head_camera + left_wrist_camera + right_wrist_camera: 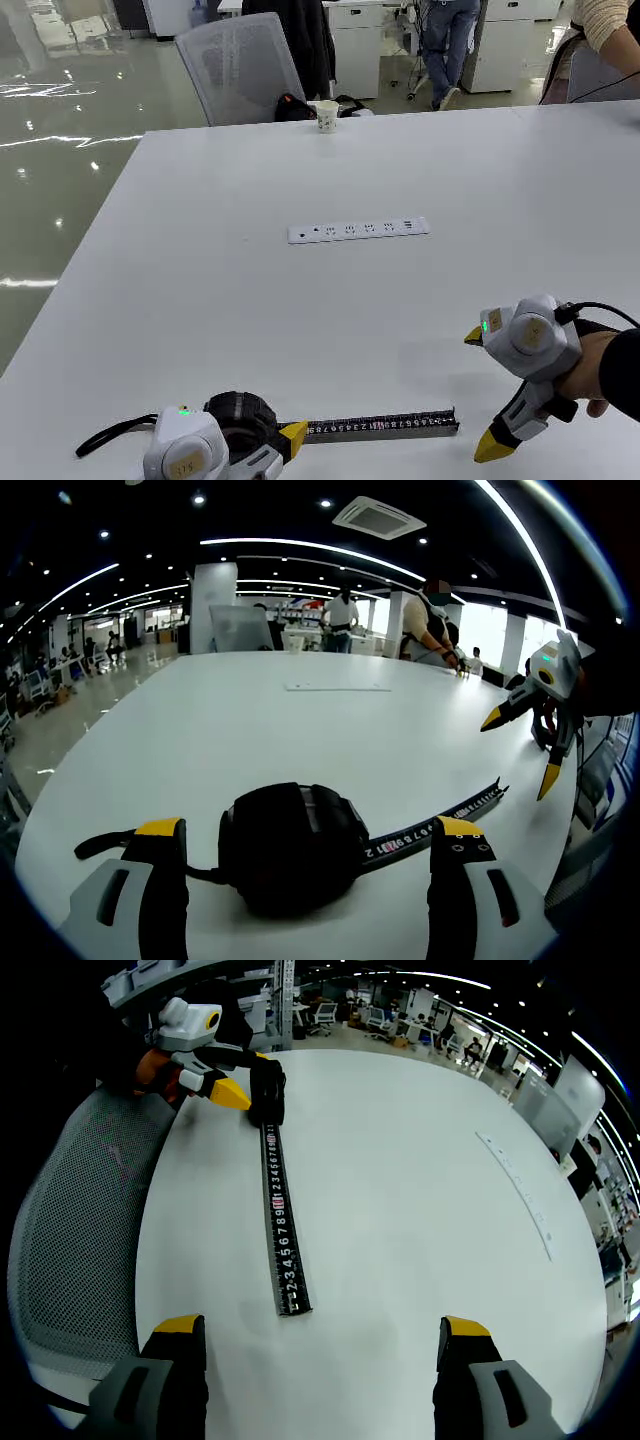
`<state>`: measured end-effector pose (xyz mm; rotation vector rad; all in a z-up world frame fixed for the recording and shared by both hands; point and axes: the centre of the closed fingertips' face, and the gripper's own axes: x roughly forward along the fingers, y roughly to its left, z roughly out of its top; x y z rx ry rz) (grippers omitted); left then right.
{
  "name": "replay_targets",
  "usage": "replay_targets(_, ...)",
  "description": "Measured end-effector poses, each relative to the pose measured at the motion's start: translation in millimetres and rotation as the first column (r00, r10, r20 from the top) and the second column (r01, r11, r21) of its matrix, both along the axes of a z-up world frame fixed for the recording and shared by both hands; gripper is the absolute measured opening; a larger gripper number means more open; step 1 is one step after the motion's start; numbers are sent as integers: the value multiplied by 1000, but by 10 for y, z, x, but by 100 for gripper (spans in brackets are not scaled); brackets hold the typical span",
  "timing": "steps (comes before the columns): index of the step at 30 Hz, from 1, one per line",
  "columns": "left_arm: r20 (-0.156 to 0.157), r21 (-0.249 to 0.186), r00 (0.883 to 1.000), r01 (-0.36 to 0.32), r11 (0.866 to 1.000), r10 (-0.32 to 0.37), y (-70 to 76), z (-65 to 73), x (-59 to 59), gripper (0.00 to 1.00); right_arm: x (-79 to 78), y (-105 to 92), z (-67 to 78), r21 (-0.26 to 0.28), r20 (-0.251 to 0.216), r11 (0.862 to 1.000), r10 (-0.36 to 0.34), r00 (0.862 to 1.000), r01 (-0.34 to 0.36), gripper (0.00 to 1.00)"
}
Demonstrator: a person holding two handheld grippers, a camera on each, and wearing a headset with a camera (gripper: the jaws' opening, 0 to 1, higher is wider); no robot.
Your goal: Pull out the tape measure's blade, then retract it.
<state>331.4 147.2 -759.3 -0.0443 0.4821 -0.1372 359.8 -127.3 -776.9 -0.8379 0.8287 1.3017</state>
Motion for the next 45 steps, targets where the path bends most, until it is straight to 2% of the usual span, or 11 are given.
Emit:
replay_targets(3, 18, 8, 1000, -4, 1000, 4, 16, 8, 17, 99, -7, 28, -23, -4, 0, 1000, 14, 1000, -14, 93)
replay_targets(8, 34, 15, 999, 1, 1000, -2, 2, 31, 38, 99, -5, 36, -76, -12, -1, 999, 37, 999, -37, 83)
replay_targets(15, 28, 16, 1000, 9, 1000, -10, -17, 7, 23, 99, -29, 70, -110, -10, -9, 997, 71, 997, -71, 62)
replay_targets(18, 29, 14, 1000, 9, 1000, -9, -18, 9, 22, 99, -85, 110, -119, -7, -33, 996, 87, 996, -87, 52)
replay_targets(25, 24, 18, 1000, 9, 1000, -9, -16, -6, 6, 99, -176, 140, -188, -23, -47, 989, 146, 988, -147, 35)
replay_targets(39, 25, 20, 1000, 12, 1000, -13, -30, -7, 4, 99, -190, 112, -228, -47, -39, 984, 167, 985, -169, 18)
replay_targets(45, 29, 21, 1000, 9, 1000, -9, -23, 0, 14, 99, -191, 127, -260, -51, -43, 984, 170, 985, -172, 17)
